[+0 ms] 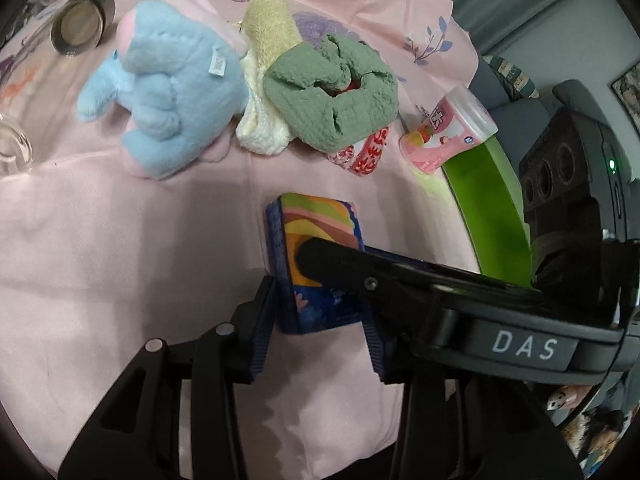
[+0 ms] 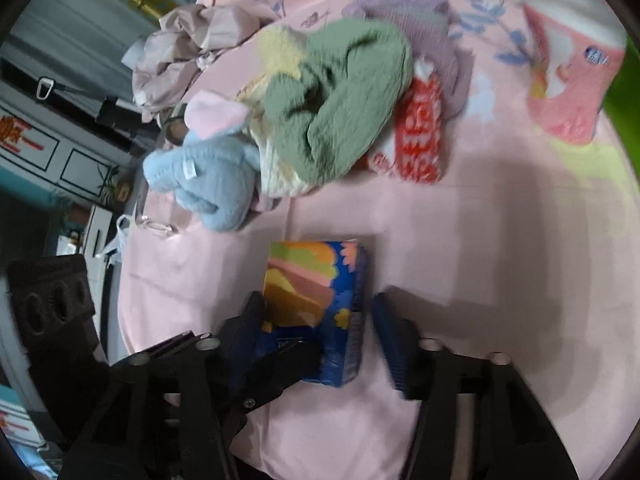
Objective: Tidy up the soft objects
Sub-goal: 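Grasp the blue Tempo tissue pack with the right gripper and lift, then carry the tissue pack over the green box and open the right gripper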
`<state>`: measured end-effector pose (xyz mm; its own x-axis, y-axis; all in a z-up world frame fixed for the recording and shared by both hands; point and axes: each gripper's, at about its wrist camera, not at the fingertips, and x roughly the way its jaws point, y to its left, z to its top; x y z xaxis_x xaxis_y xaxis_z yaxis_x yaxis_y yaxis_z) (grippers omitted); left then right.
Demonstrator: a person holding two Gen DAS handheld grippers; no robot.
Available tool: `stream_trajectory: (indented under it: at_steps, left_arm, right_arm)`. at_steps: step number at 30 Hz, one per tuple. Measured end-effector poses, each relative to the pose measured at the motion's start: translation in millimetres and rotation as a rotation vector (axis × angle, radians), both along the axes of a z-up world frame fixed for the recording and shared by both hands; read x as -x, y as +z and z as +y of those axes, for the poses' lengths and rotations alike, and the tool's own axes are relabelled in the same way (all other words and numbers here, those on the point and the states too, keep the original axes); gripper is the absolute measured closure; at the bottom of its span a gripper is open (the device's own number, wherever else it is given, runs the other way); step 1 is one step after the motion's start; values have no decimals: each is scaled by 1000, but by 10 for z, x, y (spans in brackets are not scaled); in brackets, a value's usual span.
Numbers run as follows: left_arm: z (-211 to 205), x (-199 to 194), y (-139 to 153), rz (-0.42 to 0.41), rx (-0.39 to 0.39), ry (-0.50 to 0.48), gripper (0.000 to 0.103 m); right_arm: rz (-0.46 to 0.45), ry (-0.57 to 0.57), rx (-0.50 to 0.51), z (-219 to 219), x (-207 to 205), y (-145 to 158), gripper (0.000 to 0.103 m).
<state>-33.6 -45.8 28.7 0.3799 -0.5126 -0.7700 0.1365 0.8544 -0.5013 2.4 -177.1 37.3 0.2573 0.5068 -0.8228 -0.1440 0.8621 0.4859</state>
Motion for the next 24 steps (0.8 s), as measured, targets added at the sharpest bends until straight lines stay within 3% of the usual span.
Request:
stream_trajectory:
  at_steps: [4, 10, 17, 21, 24]
  left_arm:
    - [-86, 31, 198, -79, -1, -18, 65]
    - [-432, -54, 703, -225, 63, -97, 66]
    - [-1107, -351, 1177, -356, 138, -214, 67]
    - [-1554, -458, 1121, -348, 66, -295, 70]
    - [-1821, -544, 994, -307, 61, -339, 70]
  right_arm:
    - [-50, -21, 2, -68, 83, 130, 52]
    - [-215, -121, 35, -386, 181, 739, 52]
    - [-371, -279, 95, -1133, 177, 1434, 52]
    - [-371, -392, 76, -1539, 152, 1371, 52]
    - [-323, -474, 25, -1883, 140, 1154, 52]
